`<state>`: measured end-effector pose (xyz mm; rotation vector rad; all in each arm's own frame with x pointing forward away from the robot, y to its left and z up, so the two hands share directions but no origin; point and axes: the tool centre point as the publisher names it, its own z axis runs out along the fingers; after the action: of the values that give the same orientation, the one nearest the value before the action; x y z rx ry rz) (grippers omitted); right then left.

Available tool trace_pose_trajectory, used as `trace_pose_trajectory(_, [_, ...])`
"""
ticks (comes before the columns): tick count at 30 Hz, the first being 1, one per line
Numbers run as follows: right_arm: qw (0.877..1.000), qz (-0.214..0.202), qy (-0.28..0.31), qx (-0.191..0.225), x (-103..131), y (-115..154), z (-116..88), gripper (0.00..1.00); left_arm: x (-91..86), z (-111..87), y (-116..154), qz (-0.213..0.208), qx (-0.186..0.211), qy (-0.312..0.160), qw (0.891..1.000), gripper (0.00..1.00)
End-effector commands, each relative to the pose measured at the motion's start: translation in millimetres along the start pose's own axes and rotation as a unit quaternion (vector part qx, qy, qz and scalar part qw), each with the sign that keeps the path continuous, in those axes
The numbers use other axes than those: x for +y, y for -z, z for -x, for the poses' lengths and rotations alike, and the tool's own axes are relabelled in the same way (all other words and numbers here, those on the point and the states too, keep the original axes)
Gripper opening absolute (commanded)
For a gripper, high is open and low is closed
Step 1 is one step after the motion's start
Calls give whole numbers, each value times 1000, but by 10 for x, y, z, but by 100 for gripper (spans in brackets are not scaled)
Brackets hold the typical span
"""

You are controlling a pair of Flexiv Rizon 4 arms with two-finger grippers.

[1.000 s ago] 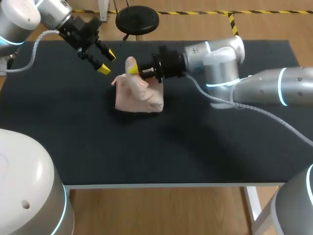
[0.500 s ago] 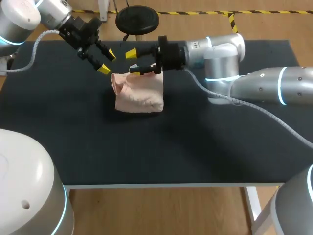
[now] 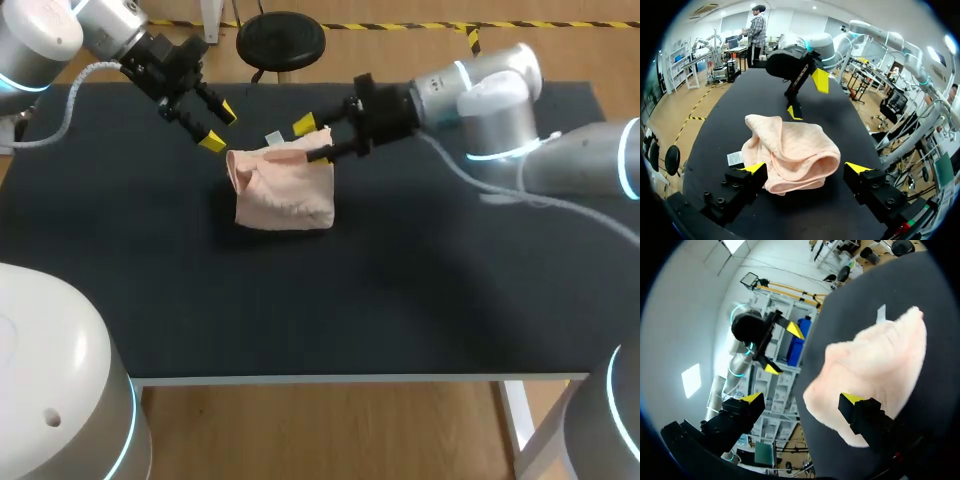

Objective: Fold the towel

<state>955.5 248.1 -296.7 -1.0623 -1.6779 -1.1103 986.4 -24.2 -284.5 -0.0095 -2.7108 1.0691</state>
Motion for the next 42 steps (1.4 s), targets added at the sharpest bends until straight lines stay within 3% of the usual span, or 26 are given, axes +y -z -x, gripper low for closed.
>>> trace_pose_trajectory(1, [999, -13, -10, -31, -32, 163, 99, 100, 6, 5, -5, -1, 0, -1, 1000, 100])
trace_pose_trajectory(4, [999, 6, -13, -39, 108, 140, 274, 100, 6, 5, -5, -1, 0, -1, 1000, 100])
trace_pose_trajectory(6, [1000, 13, -22, -15, 183, 131, 319, 47, 6, 5, -5, -1, 0, -1, 1000, 100])
trace_pose_trajectory(7, [999, 13, -26, -12, 234, 116, 349, 0, 6, 5, -5, -1, 0, -1, 1000, 100])
trace_pose_trajectory(11, [999, 23, -37, -6, 275, 49, 393, 0, 6, 5, -5, -1, 0, -1, 1000, 100])
trace_pose_trajectory(17, [999, 6, -38, 9, 98, -31, 375, 0, 6, 5, -5, -1, 0, -1, 1000, 100])
trace_pose_trajectory(21, [999, -3, -33, -3, 94, -95, 504, 0, 6, 5, -5, -1, 0, -1, 1000, 100])
trace_pose_trajectory(28, [999, 6, -8, -38, 409, -181, 805, 0, 6, 5, -5, -1, 0, -1, 1000, 100])
trace_pose_trajectory(42, [985, 65, 154, -47, 960, -456, 668, 0, 6, 5, -5, -1, 0, -1, 1000, 100])
